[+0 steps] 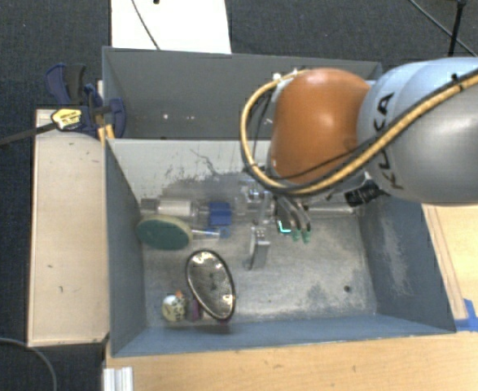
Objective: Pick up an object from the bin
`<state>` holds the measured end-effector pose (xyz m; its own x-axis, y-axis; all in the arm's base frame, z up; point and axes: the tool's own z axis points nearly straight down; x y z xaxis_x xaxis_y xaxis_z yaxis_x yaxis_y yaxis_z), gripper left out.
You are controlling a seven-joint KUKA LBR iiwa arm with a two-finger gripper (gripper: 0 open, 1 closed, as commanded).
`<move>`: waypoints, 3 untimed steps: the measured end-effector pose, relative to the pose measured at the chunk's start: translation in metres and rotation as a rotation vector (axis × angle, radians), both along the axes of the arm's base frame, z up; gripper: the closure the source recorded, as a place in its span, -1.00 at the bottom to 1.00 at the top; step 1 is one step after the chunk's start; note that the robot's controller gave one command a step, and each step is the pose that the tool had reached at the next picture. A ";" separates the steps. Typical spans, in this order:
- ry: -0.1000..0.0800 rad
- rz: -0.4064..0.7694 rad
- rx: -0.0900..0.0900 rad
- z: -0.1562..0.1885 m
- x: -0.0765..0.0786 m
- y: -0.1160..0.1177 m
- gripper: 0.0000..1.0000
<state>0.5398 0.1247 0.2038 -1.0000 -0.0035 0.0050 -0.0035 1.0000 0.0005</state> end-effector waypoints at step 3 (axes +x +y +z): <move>-0.013 0.117 0.003 0.005 -0.027 0.062 1.00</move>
Offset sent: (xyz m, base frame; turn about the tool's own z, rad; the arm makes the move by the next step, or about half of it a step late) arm -0.0238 0.0444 -0.1338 -0.1224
